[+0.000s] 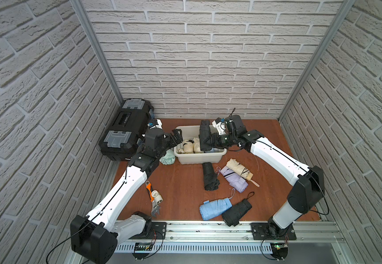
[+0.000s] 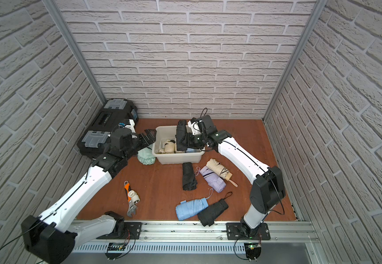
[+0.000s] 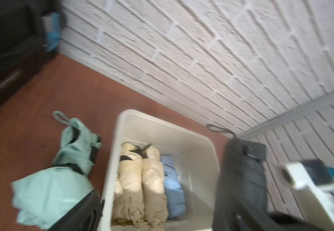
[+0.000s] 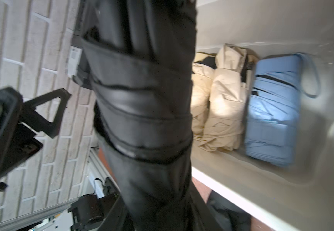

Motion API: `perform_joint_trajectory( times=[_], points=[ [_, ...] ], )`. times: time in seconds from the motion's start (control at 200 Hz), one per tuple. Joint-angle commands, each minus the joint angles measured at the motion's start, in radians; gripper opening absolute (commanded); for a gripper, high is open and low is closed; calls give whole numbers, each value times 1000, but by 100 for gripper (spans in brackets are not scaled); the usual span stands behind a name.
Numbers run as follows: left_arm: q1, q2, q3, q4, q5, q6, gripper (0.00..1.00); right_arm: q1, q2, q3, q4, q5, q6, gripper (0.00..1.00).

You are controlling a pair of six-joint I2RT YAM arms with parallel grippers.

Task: Put the umbrella into the storage box
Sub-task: Place the umbrella in the storage box.

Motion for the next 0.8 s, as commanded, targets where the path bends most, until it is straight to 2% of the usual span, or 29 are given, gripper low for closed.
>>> perform_joint_trajectory(
  times=[0.0,0.165,0.34,0.795],
  points=[
    [47,67,36,-168,-74,-43,95,5,43,78,-185,122,-101,32],
    [86,154,77,-185,-33,-61,92,19,160,235,-345,266,-149,31],
    [105,219,109,-199,-7,-79,89,43,228,303,-380,379,-171,30],
    [142,257,125,-223,-14,-98,87,45,265,312,-244,326,-92,29]
  ],
)
